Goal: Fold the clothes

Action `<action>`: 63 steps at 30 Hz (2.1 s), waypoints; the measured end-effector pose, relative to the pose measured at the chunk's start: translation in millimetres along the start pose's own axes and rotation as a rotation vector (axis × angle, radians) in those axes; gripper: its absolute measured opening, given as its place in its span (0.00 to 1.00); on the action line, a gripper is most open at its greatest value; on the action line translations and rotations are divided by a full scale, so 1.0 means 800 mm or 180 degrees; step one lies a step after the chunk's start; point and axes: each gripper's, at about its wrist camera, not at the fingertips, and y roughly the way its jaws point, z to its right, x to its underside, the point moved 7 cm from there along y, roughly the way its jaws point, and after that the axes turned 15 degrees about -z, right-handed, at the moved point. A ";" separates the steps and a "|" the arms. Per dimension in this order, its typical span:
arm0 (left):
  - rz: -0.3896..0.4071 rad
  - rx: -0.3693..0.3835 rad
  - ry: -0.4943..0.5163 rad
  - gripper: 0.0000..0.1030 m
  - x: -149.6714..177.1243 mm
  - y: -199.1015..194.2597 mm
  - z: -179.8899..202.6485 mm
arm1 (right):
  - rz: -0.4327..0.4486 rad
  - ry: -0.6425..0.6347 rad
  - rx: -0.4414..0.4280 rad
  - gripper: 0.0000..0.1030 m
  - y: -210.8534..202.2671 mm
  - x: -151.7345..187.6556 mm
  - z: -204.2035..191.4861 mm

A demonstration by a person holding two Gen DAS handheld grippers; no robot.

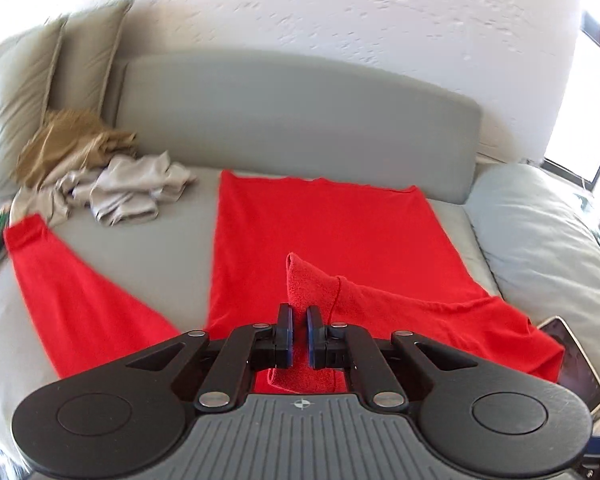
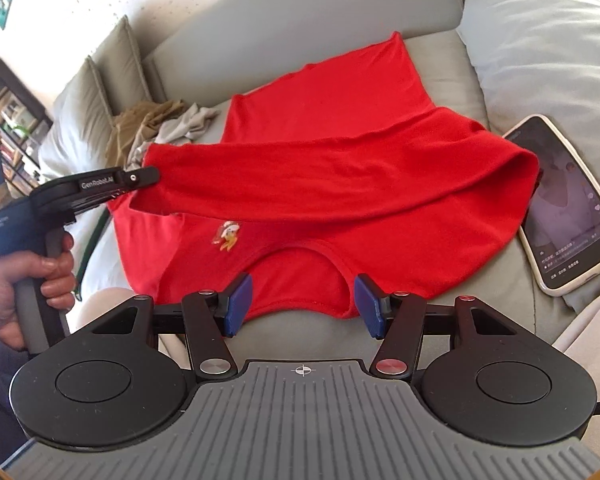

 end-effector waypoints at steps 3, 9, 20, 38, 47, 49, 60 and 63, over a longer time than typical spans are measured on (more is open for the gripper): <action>-0.0163 -0.0026 -0.0197 0.05 0.004 0.008 -0.029 | -0.0008 -0.0016 0.0015 0.57 -0.001 0.002 -0.001; -0.0432 -0.0042 -0.0612 0.05 0.017 0.031 -0.077 | -0.0059 -0.0001 -0.0013 0.57 0.006 0.001 0.001; -0.0658 0.0330 -0.1033 0.05 0.046 0.059 -0.102 | -0.0074 0.0405 -0.0063 0.58 0.012 0.001 0.041; -0.0814 -0.0455 -0.0631 0.06 0.062 0.054 -0.095 | 0.0165 0.0520 0.0000 0.60 0.003 -0.013 0.067; -0.0844 -0.0299 -0.0697 0.04 0.056 0.064 -0.090 | 0.0240 0.0717 -0.0078 0.60 0.001 -0.014 0.084; -0.0847 -0.0287 -0.0703 0.04 0.056 0.064 -0.090 | 0.0263 0.0794 -0.0111 0.60 0.001 -0.016 0.090; -0.0876 -0.0293 -0.0682 0.04 0.055 0.065 -0.089 | 0.0555 0.1109 -0.0158 0.56 -0.007 -0.040 0.129; -0.0884 -0.0290 -0.0686 0.04 0.055 0.066 -0.089 | 0.0630 0.1319 -0.0223 0.52 -0.007 -0.049 0.149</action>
